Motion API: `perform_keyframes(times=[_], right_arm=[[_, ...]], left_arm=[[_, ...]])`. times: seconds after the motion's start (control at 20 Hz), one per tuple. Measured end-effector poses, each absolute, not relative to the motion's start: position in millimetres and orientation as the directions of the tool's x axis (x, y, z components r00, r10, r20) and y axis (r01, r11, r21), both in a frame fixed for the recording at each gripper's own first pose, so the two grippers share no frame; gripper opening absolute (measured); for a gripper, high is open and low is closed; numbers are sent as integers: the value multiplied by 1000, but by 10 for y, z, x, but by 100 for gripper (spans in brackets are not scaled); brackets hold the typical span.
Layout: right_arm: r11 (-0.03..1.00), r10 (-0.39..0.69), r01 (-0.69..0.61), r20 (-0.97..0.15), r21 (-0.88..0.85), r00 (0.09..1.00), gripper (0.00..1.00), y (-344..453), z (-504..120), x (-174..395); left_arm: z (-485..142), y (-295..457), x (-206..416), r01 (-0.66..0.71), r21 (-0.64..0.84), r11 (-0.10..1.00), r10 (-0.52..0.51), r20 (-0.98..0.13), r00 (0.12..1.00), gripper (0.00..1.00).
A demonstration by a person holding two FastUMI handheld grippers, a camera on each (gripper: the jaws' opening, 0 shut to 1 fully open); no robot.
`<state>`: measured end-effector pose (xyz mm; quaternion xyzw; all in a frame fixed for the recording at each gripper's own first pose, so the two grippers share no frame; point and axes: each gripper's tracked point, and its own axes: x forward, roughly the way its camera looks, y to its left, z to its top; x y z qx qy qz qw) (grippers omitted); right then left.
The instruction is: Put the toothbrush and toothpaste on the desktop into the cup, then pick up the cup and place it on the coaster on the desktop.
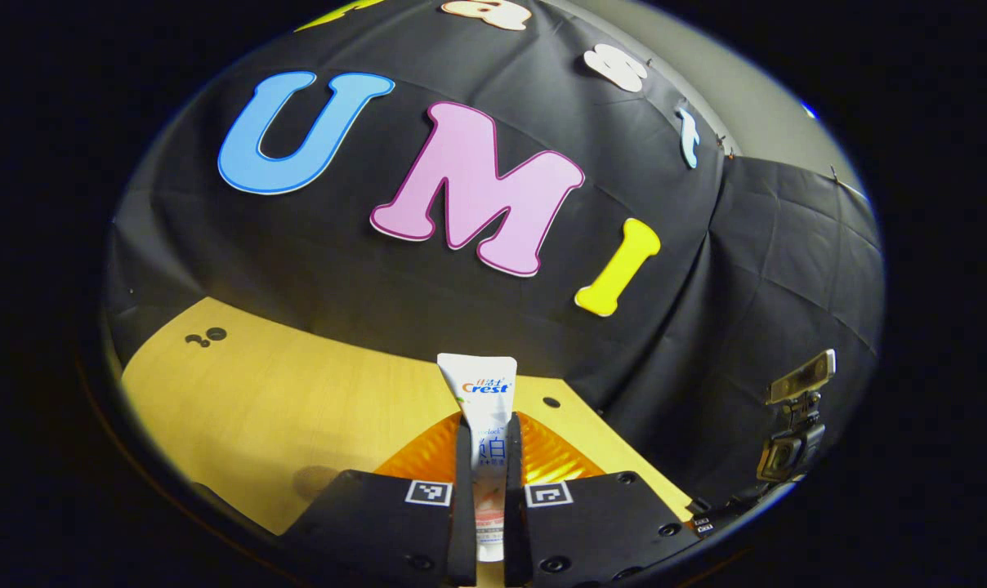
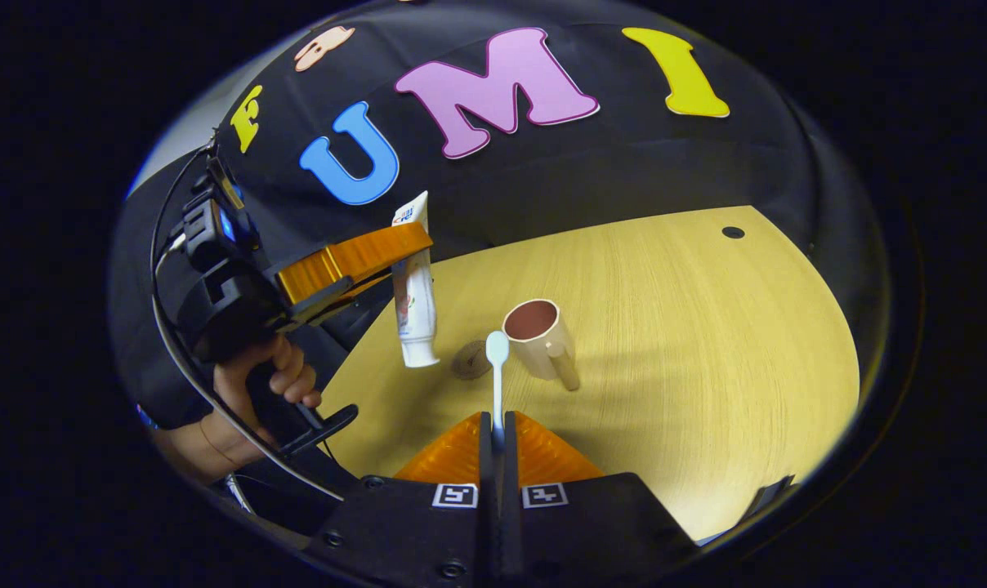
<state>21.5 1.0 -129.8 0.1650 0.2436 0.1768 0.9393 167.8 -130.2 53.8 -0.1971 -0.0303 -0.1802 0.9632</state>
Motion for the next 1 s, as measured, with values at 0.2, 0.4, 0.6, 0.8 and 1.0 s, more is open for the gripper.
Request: perform_keyframes(times=[0.2, 0.4, 0.6, 0.8, 1.0], right_arm=[[890, 400, -241, -408, 387, 821, 5, -203, -1346, 202], [897, 384, -223, -422, 381, 822, 5, -442, -1402, 247], [901, 375, -213, -434, 377, 819, 5, -595, -1439, 274], [906, 365, -199, -451, 374, 814, 5, -698, -1506, 300], [905, 357, -185, -447, 383, 820, 5, -727, -1495, 389]], left_arm=[[528, -1283, 2132, 327, -389, 861, -268, 197, 943, 18], [354, -1408, 2465, 323, -361, 875, -259, 214, 942, 18], [50, -1481, 2744, 273, -367, 889, -234, 149, 961, 18], [-197, -1588, 2896, 256, -338, 906, -241, 87, 967, 19], [-430, -1675, 2938, 259, -322, 911, -265, 24, 964, 21]])
